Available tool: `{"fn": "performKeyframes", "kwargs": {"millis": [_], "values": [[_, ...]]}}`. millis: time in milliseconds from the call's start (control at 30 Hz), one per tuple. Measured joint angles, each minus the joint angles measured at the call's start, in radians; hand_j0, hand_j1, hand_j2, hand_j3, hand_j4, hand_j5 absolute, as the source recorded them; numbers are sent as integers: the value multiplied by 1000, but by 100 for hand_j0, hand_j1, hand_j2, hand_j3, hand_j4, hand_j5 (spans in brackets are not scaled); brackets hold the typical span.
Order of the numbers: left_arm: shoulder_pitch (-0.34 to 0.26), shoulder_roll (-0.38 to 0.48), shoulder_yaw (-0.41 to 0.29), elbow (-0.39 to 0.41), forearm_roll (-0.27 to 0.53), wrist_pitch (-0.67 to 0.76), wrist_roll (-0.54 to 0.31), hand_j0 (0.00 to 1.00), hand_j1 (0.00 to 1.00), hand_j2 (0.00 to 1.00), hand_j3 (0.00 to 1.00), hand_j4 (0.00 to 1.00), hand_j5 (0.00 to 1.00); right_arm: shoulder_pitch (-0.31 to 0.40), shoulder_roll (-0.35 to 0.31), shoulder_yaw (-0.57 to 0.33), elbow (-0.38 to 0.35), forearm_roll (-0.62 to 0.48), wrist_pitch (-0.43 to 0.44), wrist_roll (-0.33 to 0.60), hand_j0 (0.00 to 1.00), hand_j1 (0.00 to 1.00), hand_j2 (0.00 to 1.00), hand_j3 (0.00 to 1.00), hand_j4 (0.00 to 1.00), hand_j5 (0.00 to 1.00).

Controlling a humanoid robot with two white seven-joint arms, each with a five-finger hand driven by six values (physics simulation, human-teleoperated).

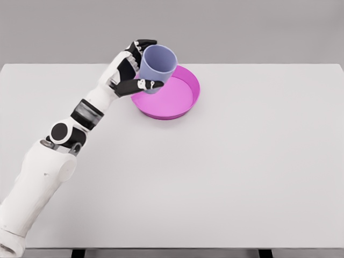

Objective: Flip the cup with left arm and place it on the plate

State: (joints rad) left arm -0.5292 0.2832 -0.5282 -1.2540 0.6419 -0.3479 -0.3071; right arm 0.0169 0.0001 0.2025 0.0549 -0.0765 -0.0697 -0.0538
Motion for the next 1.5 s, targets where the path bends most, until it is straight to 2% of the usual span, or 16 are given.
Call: {"fn": "performKeyframes", "kwargs": {"millis": [133,267,400,667,1033,1400,1467,1500], "values": [[0,-116,-1,121,18,-154,-1,42,42,42,42,42,42,0,0,0,0,0,0,0,100,100,100,100,100,100],[-2,-196,2,225,88,-234,-8,42,42,42,42,42,42,0,0,0,0,0,0,0,100,100,100,100,100,100],[-51,-229,5,319,115,-255,-11,43,43,43,43,43,43,0,0,0,0,0,0,0,100,100,100,100,100,100],[-97,-261,6,527,125,-262,-10,44,44,44,44,44,44,0,0,0,0,0,0,0,100,100,100,100,100,100],[-164,-281,5,640,126,-263,-6,44,44,44,44,44,44,0,0,0,0,0,0,0,100,100,100,100,100,100],[-163,-283,0,702,118,-263,-7,45,45,45,45,45,45,0,0,0,0,0,0,0,100,100,100,100,100,100],[-163,-283,0,703,118,-263,-7,50,50,50,50,50,50,0,0,0,0,0,0,0,100,100,100,100,100,100],[-161,-283,0,703,118,-263,-7,61,61,61,61,61,61,0,0,0,0,0,0,0,100,100,100,100,100,100]]}}
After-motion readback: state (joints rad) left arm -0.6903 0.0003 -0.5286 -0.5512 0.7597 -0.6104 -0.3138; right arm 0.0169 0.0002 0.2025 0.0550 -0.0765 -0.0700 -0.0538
